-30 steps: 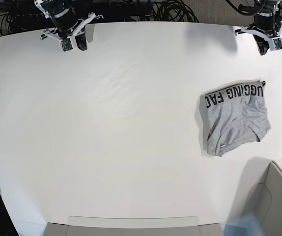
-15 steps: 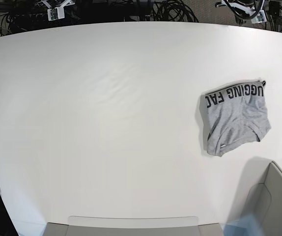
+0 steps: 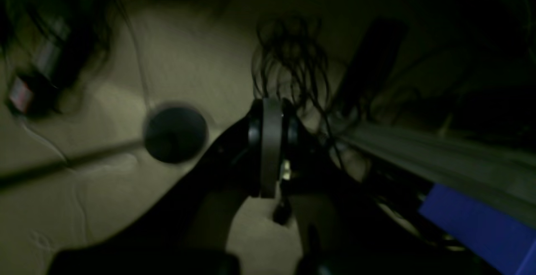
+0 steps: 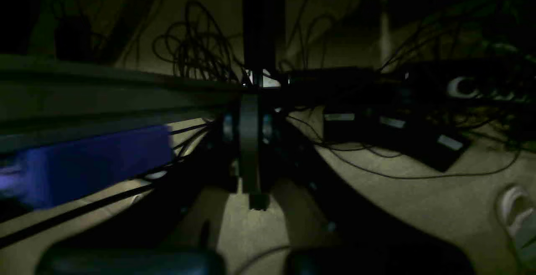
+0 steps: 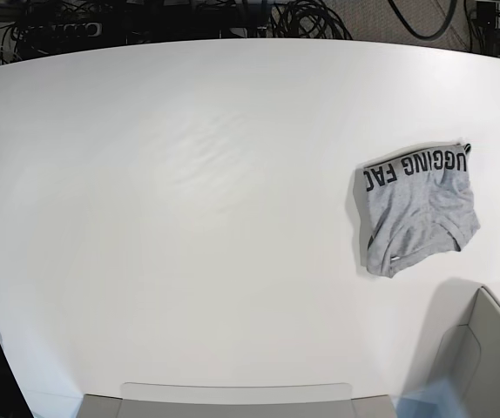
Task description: Fold the T-shirt properly
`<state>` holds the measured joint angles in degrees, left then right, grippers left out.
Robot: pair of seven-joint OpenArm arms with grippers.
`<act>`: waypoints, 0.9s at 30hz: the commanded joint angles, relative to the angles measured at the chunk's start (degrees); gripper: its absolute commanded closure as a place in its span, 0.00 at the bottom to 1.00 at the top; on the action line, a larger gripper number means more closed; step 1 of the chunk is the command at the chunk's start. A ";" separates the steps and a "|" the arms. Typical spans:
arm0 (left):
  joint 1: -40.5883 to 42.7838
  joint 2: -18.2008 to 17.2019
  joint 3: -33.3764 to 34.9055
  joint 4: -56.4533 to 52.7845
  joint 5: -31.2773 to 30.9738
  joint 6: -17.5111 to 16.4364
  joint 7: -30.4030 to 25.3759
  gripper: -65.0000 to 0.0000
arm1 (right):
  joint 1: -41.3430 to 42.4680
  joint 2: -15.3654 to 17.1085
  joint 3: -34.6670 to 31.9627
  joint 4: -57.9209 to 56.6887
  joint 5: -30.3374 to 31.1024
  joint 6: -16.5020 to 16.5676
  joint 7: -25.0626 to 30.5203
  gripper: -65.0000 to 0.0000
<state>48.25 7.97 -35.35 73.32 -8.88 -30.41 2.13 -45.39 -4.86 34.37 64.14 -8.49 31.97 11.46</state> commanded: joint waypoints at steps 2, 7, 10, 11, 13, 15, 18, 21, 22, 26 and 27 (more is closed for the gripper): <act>-1.96 -1.77 0.06 -6.02 0.31 -0.66 -2.44 1.00 | 1.56 1.48 0.31 -5.02 -0.61 0.43 2.91 1.00; -10.67 -4.49 -0.29 -24.57 7.96 -0.49 -8.68 1.00 | 7.80 4.47 0.40 -16.18 -3.51 0.08 3.26 1.00; -15.59 -6.16 -0.29 -37.85 11.13 1.01 -14.92 1.00 | 12.29 7.19 2.51 -23.39 -3.60 0.08 3.26 1.00; -17.17 -6.78 -0.29 -42.07 11.92 2.68 -16.50 1.00 | 13.69 8.07 3.48 -25.59 -3.60 0.08 3.26 1.00; -21.22 -8.89 -0.21 -51.91 13.68 7.34 -19.85 1.00 | 16.86 9.92 5.23 -30.95 -4.65 0.08 3.26 1.00; -25.00 -11.62 0.06 -61.85 15.43 12.35 -23.54 1.00 | 19.76 11.85 6.47 -35.88 -7.03 -0.01 3.26 1.00; -29.74 -15.48 0.14 -73.32 18.86 17.01 -28.99 1.00 | 23.28 13.79 8.84 -42.56 -10.89 -1.77 3.44 1.00; -32.56 -18.74 0.14 -73.32 22.56 21.67 -30.66 1.00 | 25.74 15.63 9.45 -46.95 -15.99 -12.58 3.44 1.00; -33.00 -19.26 0.14 -73.32 23.17 23.34 -30.57 1.00 | 26.53 15.98 9.37 -48.01 -18.19 -17.59 3.53 1.00; -33.17 -20.05 0.14 -73.32 23.52 27.29 -30.57 1.00 | 28.64 16.16 9.37 -50.29 -27.77 -32.63 3.53 1.00; -33.17 -20.05 0.14 -73.32 23.52 27.38 -30.57 1.00 | 28.90 16.16 9.45 -50.64 -30.41 -36.14 3.53 1.00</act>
<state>13.43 -12.56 -35.24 0.49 14.59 -3.01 -28.97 -16.32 11.11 43.72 13.34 -39.33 -4.69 14.06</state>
